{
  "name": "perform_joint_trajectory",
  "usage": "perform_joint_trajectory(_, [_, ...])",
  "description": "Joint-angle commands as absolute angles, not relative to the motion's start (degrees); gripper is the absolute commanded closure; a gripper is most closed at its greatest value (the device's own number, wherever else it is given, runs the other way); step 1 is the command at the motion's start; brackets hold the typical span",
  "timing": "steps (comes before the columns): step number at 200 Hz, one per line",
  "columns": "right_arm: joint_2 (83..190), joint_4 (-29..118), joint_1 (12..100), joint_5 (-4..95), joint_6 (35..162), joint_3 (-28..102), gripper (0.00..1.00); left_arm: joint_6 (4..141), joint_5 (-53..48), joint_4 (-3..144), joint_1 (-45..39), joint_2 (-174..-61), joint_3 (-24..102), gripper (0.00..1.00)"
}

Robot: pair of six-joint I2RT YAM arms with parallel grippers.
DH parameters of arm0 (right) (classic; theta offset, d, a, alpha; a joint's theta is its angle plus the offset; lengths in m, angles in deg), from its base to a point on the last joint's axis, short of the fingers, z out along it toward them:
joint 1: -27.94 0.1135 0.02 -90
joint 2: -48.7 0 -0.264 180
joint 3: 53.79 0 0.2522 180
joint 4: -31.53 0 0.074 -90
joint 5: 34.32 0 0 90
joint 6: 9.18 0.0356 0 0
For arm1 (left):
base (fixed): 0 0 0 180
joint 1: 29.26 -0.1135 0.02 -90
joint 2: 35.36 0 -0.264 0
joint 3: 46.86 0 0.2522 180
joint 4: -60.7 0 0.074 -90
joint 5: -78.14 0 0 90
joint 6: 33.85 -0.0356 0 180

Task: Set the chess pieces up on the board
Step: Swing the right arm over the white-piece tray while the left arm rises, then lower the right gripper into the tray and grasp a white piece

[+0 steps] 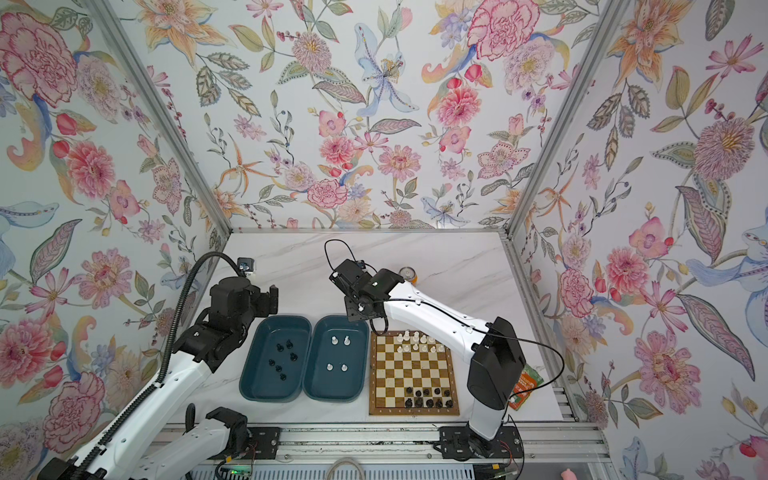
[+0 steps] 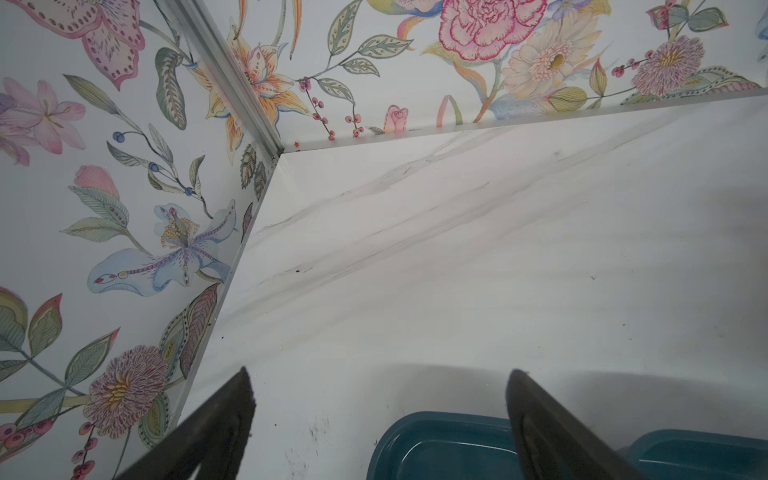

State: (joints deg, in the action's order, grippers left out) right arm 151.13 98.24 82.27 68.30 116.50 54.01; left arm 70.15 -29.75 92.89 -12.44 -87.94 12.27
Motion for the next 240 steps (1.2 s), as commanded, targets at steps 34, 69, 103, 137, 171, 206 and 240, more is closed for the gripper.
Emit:
perform_joint_trajectory(34, [158.6,102.0,84.7,62.6,120.4,60.5,0.63,74.4,-22.2,96.6,-17.0,-82.6,8.2,0.04])
perform_joint_trajectory(69, [160.8,102.2,85.0,60.6,123.2,60.6,0.65,76.9,-21.5,97.3,-17.0,-79.9,6.5,0.04])
perform_joint_trajectory(103, [162.5,103.0,85.0,59.7,123.9,62.6,0.65,77.6,-20.8,96.9,-17.0,-79.4,6.0,0.03])
perform_joint_trajectory(137, [165.5,105.4,84.9,59.2,124.1,65.6,0.66,77.1,-20.1,95.9,-17.0,-80.5,6.2,0.03])
perform_joint_trajectory(171, [167.6,106.8,85.2,58.5,125.1,65.9,0.68,77.0,-20.2,96.1,-17.0,-80.2,6.2,0.03])
perform_joint_trajectory(206, [168.2,106.8,85.3,58.0,126.4,64.5,0.68,77.4,-19.9,96.3,-17.0,-80.2,5.9,0.03])
perform_joint_trajectory(240, [169.3,106.9,85.2,57.9,126.9,64.5,0.70,78.0,-19.7,95.9,-17.0,-80.2,6.1,0.03])
